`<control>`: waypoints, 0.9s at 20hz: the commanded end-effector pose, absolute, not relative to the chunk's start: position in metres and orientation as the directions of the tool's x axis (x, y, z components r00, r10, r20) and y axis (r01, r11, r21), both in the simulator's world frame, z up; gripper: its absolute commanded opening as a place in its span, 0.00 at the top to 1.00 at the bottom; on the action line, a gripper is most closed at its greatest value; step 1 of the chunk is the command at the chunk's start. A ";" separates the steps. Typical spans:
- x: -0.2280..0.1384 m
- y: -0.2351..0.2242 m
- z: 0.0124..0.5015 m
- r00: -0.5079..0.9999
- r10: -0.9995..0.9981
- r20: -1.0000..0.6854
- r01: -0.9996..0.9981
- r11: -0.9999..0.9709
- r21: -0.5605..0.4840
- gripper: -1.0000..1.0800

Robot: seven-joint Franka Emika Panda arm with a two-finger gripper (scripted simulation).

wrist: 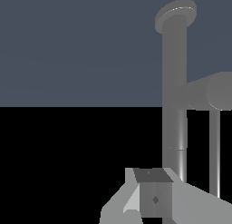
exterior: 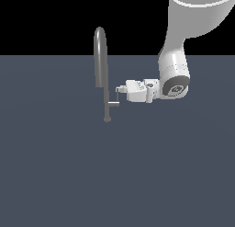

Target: Turn on the faucet by rotating a designated handle.

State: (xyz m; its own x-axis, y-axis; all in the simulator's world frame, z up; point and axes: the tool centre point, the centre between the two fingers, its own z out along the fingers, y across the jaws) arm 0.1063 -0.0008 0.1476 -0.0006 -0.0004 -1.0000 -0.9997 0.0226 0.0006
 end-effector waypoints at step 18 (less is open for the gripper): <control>0.078 0.000 0.155 0.000 -0.001 -1.000 -1.000 0.026 0.000 1.00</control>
